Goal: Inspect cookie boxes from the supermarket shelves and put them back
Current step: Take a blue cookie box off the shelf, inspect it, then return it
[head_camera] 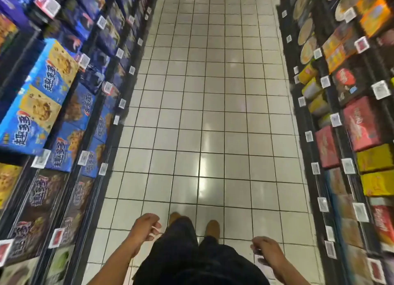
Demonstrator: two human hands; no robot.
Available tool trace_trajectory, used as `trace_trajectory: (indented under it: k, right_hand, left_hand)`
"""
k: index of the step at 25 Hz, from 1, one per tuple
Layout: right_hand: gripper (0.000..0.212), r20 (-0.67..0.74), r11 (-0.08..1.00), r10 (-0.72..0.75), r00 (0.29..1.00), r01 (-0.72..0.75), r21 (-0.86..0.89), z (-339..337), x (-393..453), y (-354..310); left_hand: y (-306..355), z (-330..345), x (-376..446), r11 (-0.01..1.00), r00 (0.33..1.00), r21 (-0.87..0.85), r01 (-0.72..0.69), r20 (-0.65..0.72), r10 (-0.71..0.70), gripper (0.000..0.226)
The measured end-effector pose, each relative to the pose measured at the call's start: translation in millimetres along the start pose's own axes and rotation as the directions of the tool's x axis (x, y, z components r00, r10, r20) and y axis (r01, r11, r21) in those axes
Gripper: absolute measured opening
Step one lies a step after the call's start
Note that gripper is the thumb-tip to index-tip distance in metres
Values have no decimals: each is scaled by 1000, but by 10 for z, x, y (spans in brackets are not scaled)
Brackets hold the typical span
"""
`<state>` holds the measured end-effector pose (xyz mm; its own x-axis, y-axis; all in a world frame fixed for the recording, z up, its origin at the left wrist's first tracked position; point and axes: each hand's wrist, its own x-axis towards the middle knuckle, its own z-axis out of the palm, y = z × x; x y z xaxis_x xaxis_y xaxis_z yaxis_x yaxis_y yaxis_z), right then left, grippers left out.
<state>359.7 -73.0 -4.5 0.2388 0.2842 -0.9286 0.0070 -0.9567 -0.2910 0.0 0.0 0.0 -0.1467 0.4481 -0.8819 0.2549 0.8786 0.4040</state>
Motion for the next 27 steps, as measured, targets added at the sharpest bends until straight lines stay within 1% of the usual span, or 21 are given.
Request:
trace_trajectory:
  k: [1, 2, 3, 5, 7, 9, 11, 12, 14, 16, 17, 20, 22, 25, 27]
  right_hand:
    - [12, -12, 999, -45, 999, 45, 5, -4, 93, -255]
    - [10, 23, 995, -94, 995, 95, -40, -36, 155, -559]
    - [10, 53, 985, -170, 984, 172, -33, -40, 237, -919]
    - [9, 79, 942, -334, 939, 335, 12, 17, 301, -1778]
    - [9, 113, 883, -468, 876, 465, 57, 125, 349, -2592]
    - [10, 148, 830, -557, 817, 552, 80, 246, 446, -3383]
    - [14, 160, 803, -596, 787, 590, 87, 341, 602, -4003]
    - [15, 152, 805, -592, 791, 587, 80, 355, 694, -4192]
    - [16, 125, 838, -546, 828, 540, 83, 338, 941, -4513]
    - [16, 57, 892, -450, 891, 446, 75, 238, 1209, -4759]
    - [17, 26, 913, -405, 914, 403, 70, 145, 1324, -4852]
    - [17, -55, 954, -289, 956, 292, 67, -232, 1622, -5135]
    - [17, -129, 969, -200, 971, 215, 122, -539, 1790, -5283]
    - [19, -165, 971, -85, 983, 119, 210, -954, 2116, -5634]
    - [19, -182, 968, -34, 983, 77, 238, -1191, 2482, -6022]
  left_hand:
    - [42, -7, 28, 1000, 1000, -29, -2, -5, 2, 18]
    - [104, -28, 62, 999, 1000, -42, 11, -17, -12, 18]
    - [185, -56, 100, 998, 1000, -68, 19, -17, -21, 18]
    - [420, -126, 198, 992, 999, -125, 20, -24, -23, 18]
    - [692, -171, 371, 989, 999, -151, 2, -48, -10, 17]
    - [974, -230, 620, 985, 998, -170, 2, -54, -11, 18]
    - [1264, -303, 944, 983, 997, -179, 28, -70, -41, 20]
    - [1397, -326, 1081, 983, 996, -178, 51, -68, -64, 21]
    - [1792, -382, 1410, 981, 991, -164, 106, -62, -118, 22]
    - [2451, -406, 1737, 977, 986, -151, 152, -46, -160, 21]
    - [2877, -375, 1888, 979, 988, -143, 146, -25, -151, 19]
    - [4482, -171, 2317, 976, 998, -215, 33, 68, -19, 13]
    - [5659, 49, 2495, 965, 984, -244, -97, 121, 129, 12]
    - [7349, 436, 2737, 922, 910, -241, -301, 215, 354, 13]
    - [8240, 703, 2970, 890, 871, -255, -378, 229, 435, 12]
